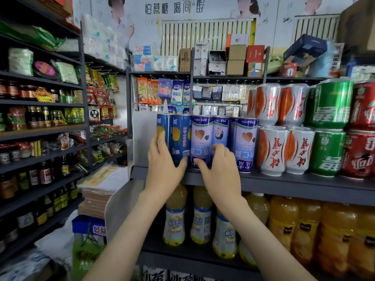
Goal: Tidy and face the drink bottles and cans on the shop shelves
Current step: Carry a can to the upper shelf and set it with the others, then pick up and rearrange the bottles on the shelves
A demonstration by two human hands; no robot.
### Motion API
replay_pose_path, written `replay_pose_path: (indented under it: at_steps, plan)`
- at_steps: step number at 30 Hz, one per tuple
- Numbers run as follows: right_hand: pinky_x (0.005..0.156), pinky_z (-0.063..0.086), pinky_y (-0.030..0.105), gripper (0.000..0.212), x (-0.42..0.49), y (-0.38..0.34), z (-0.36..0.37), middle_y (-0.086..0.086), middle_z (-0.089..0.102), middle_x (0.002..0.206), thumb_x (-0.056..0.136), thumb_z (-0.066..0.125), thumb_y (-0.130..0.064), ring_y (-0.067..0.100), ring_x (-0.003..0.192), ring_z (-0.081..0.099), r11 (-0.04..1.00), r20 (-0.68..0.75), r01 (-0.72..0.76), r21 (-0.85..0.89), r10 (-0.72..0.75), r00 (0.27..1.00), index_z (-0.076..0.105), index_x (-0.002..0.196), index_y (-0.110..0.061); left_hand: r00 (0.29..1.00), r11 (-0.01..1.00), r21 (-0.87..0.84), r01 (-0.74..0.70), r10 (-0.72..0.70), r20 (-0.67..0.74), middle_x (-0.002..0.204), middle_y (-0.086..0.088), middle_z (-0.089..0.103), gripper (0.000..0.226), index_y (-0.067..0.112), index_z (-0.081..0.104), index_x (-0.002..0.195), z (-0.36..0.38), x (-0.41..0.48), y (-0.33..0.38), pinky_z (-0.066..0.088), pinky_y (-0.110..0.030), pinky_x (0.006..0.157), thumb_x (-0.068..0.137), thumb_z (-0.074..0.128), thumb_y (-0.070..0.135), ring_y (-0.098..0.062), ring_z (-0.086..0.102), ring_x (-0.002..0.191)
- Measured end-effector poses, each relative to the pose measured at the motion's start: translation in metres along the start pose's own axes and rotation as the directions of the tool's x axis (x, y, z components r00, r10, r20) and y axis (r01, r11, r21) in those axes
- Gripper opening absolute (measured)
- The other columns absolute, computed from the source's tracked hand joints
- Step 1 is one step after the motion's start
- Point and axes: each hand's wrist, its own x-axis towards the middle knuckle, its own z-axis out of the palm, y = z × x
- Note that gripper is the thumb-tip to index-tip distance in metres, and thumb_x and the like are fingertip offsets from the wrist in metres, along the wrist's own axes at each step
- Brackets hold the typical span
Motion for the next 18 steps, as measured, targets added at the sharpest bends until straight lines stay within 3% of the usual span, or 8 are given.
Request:
replay_pose_path:
  at_steps: [3, 6, 8, 10, 13, 15, 18]
  plan:
    - [0.092, 0.042, 0.028, 0.036, -0.037, 0.009, -0.004, 0.001, 0.055, 0.113, 0.09, 0.061, -0.024, 0.016, 0.108, 0.048, 0.986, -0.07, 0.066, 0.156, -0.056, 0.996, 0.051, 0.122, -0.009, 0.982, 0.998, -0.046, -0.046, 0.037, -0.185, 0.13, -0.009, 0.044, 0.056, 0.009, 0.039, 0.135, 0.004, -0.045, 0.007, 0.038, -0.032, 0.1, 0.085, 0.063, 0.017, -0.02, 0.042, 0.12]
    - [0.088, 0.042, 0.022, 0.029, -0.086, 0.028, 0.0, -0.005, 0.055, 0.104, 0.088, 0.063, -0.019, 0.01, 0.1, 0.051, 0.976, -0.051, 0.069, 0.207, -0.06, 0.997, 0.055, 0.115, -0.011, 0.981, 0.988, -0.131, -0.076, 0.051, -0.189, 0.114, 0.0, 0.049, 0.041, 0.007, 0.049, 0.125, 0.014, -0.102, 0.008, 0.037, -0.014, 0.091, 0.086, 0.061, 0.012, -0.009, 0.047, 0.106]
    - [0.085, 0.04, 0.015, 0.027, -0.121, 0.046, 0.006, -0.009, 0.052, 0.101, 0.089, 0.063, -0.019, 0.005, 0.097, 0.05, 0.979, 0.067, -0.021, 0.203, 0.007, 0.998, 0.056, 0.114, -0.013, 0.997, 0.983, -0.185, -0.007, -0.007, -0.074, 0.11, 0.006, 0.049, 0.036, 0.009, 0.051, 0.123, 0.026, -0.142, 0.0, 0.037, -0.007, 0.088, 0.088, 0.061, 0.013, -0.003, 0.047, 0.103]
    - [0.082, 0.043, 0.018, 0.024, -0.155, 0.068, 0.011, -0.008, 0.054, 0.1, 0.089, 0.063, -0.019, 0.006, 0.095, 0.052, 0.973, 0.166, -0.137, 0.187, 0.106, 0.98, 0.056, 0.112, -0.012, 0.988, 0.966, -0.215, 0.142, -0.126, 0.086, 0.107, 0.01, 0.05, 0.035, 0.015, 0.05, 0.124, 0.038, -0.179, -0.01, 0.037, -0.004, 0.082, 0.091, 0.058, 0.019, 0.0, 0.048, 0.099]
    - [0.077, 0.046, 0.022, 0.021, -0.2, 0.097, 0.013, -0.004, 0.056, 0.099, 0.091, 0.06, -0.023, 0.011, 0.092, 0.056, 0.92, 0.282, -0.365, 0.14, 0.316, 0.906, 0.055, 0.11, -0.015, 0.907, 0.915, -0.181, 0.361, -0.299, 0.296, 0.099, 0.019, 0.049, 0.033, 0.021, 0.048, 0.124, 0.058, -0.224, -0.025, 0.039, -0.002, 0.071, 0.092, 0.056, 0.023, 0.005, 0.051, 0.088]
    - [0.075, 0.043, 0.019, 0.015, -0.226, 0.111, 0.012, -0.007, 0.055, 0.095, 0.091, 0.059, -0.025, 0.009, 0.089, 0.054, 0.862, 0.322, -0.497, 0.099, 0.445, 0.836, 0.054, 0.105, -0.02, 0.851, 0.896, -0.128, 0.425, -0.347, 0.395, 0.098, 0.018, 0.051, 0.032, 0.02, 0.049, 0.122, 0.071, -0.248, -0.031, 0.04, -0.003, 0.07, 0.092, 0.057, 0.021, 0.007, 0.051, 0.085]
    - [0.072, 0.045, 0.02, 0.012, -0.26, 0.133, 0.008, -0.007, 0.057, 0.09, 0.091, 0.06, -0.022, 0.01, 0.084, 0.055, 0.788, 0.329, -0.611, 0.075, 0.559, 0.761, 0.052, 0.101, -0.023, 0.747, 0.874, -0.044, 0.483, -0.386, 0.541, 0.1, 0.011, 0.056, 0.029, 0.02, 0.05, 0.12, 0.091, -0.275, -0.031, 0.041, -0.012, 0.07, 0.091, 0.058, 0.019, -0.002, 0.053, 0.085]
